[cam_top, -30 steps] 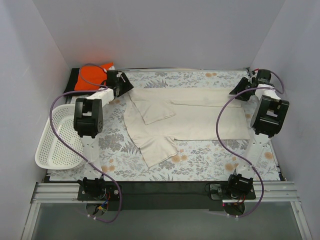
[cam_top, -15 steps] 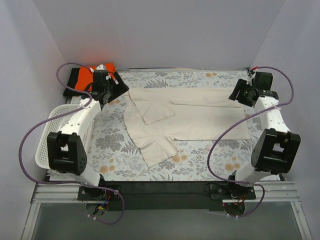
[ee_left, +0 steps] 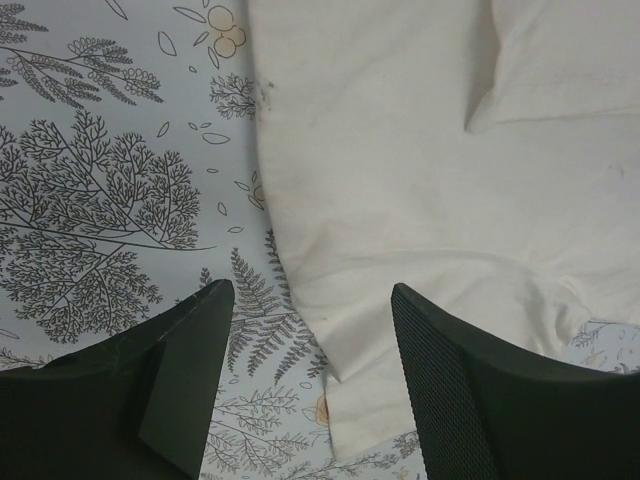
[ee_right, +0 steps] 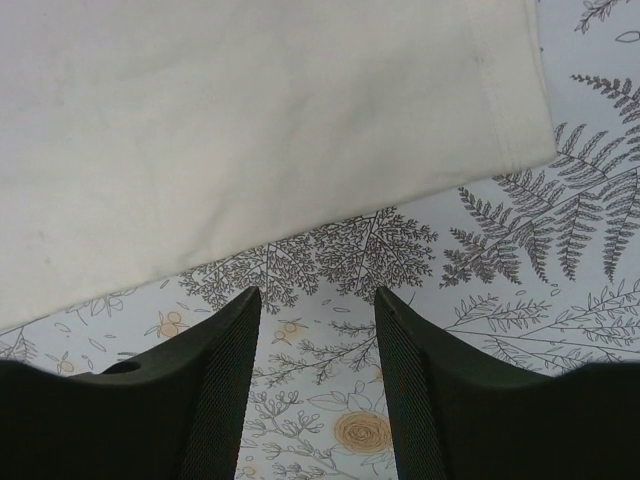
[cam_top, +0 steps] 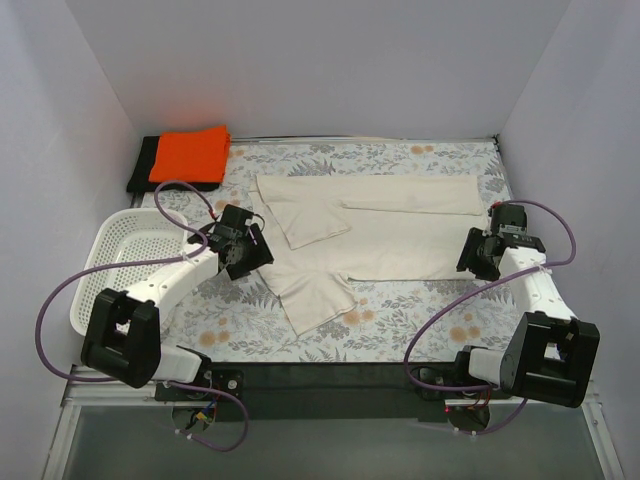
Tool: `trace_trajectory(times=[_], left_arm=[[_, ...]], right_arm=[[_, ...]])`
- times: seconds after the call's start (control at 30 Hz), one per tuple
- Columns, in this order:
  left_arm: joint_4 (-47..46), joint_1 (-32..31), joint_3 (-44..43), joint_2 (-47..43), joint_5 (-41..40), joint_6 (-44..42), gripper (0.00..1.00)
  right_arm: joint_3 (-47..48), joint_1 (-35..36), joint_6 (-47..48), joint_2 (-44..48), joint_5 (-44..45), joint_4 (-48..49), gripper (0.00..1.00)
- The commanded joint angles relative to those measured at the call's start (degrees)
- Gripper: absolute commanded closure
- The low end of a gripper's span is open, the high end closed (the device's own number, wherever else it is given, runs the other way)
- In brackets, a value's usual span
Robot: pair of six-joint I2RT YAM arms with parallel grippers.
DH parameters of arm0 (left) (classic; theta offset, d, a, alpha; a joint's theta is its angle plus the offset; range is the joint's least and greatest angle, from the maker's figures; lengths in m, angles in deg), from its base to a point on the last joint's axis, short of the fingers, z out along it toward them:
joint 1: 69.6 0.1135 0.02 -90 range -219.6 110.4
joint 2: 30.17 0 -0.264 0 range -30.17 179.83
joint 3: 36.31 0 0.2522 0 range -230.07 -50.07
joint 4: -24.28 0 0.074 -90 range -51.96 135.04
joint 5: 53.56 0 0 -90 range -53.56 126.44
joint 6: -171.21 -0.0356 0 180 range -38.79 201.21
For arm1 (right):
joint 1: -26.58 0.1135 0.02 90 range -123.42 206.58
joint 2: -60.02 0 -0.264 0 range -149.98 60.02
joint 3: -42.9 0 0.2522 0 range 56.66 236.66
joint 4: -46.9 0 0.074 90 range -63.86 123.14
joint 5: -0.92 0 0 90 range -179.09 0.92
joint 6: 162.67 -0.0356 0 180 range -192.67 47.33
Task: Fold and stack the t-shirts
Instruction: Fold the tshirt
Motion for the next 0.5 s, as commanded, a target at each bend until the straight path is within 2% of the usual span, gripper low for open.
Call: trace_trajectory(times=[0.0,0.47], left_arm=[[-1.29,-0.78,0.63,-0.24,-2.82,1.27,0.40],[-6.56,-4.74,2.04,8.46,-6.16,2.50,0.52]], right_arm=[[-0.71,0.07,-0.47,1.05,2.06,0.21,0.53],[-0.80,-0.02,-1.26,0.69,3.47,0.21,0.53]])
